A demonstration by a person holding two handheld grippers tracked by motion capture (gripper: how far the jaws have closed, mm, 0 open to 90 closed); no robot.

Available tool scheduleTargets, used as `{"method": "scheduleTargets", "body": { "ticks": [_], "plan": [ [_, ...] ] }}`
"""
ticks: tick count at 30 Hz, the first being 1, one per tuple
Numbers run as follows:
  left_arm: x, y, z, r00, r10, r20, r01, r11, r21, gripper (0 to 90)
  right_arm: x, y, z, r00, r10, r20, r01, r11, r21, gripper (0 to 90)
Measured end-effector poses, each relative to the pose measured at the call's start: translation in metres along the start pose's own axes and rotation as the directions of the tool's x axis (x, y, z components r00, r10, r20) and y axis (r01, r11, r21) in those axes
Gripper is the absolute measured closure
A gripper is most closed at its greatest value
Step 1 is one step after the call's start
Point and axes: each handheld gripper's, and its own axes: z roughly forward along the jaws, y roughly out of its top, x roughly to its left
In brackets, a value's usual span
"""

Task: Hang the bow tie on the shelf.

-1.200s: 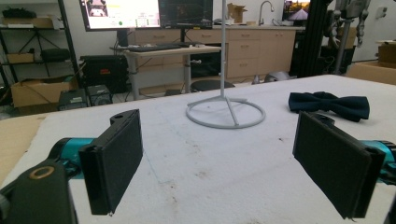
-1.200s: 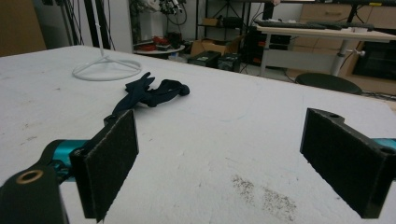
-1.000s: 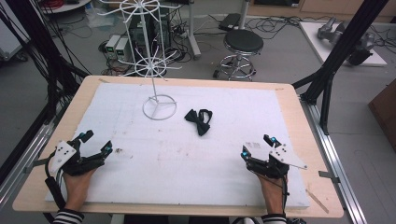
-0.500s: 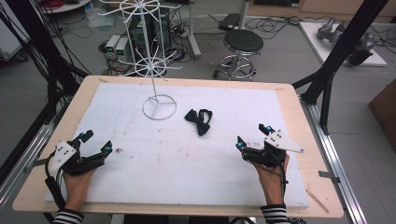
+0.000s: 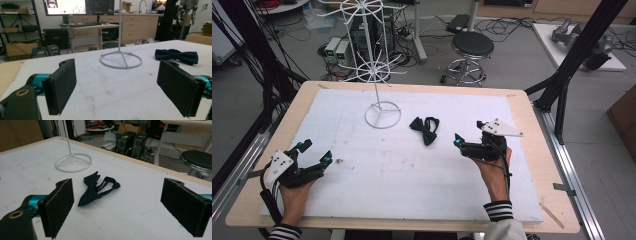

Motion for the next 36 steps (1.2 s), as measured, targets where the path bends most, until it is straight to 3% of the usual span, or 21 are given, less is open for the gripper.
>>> {"method": "scheduleTargets", "body": {
  "ticks": [8,17,25,28,31,36],
  "plan": [
    [0.000,0.000,0.000,1.0000,-0.001,0.000,0.001,1.0000,0.001,16.3,0.002,0.012,0.021,0.9985,0.037,-0.041,-0.035,0.998,0.054,10.5],
    [0.000,0.000,0.000,1.0000,-0.001,-0.006,0.001,1.0000,-0.003,16.3,0.008,0.018,0.045,0.9942,0.045,-0.097,-0.033,0.992,0.124,10.6],
    [0.000,0.000,0.000,1.0000,-0.002,-0.005,0.002,1.0000,0.000,16.3,0.008,0.021,0.060,0.9928,0.051,-0.109,-0.033,0.986,0.161,10.6],
    [0.000,0.000,0.000,1.0000,-0.001,-0.006,0.001,1.0000,0.000,16.3,0.008,0.021,0.068,0.9936,0.051,-0.101,-0.032,0.983,0.182,10.6],
    [0.000,0.000,0.000,1.0000,-0.001,-0.006,0.001,1.0000,0.000,16.3,0.008,0.021,0.077,0.9889,0.079,-0.126,-0.053,0.978,0.202,10.6],
    [0.000,0.000,0.000,1.0000,-0.003,-0.004,0.003,1.0000,0.001,16.3,0.012,0.024,0.091,0.9838,0.087,-0.157,-0.044,0.966,0.257,10.8]
  ]
}}
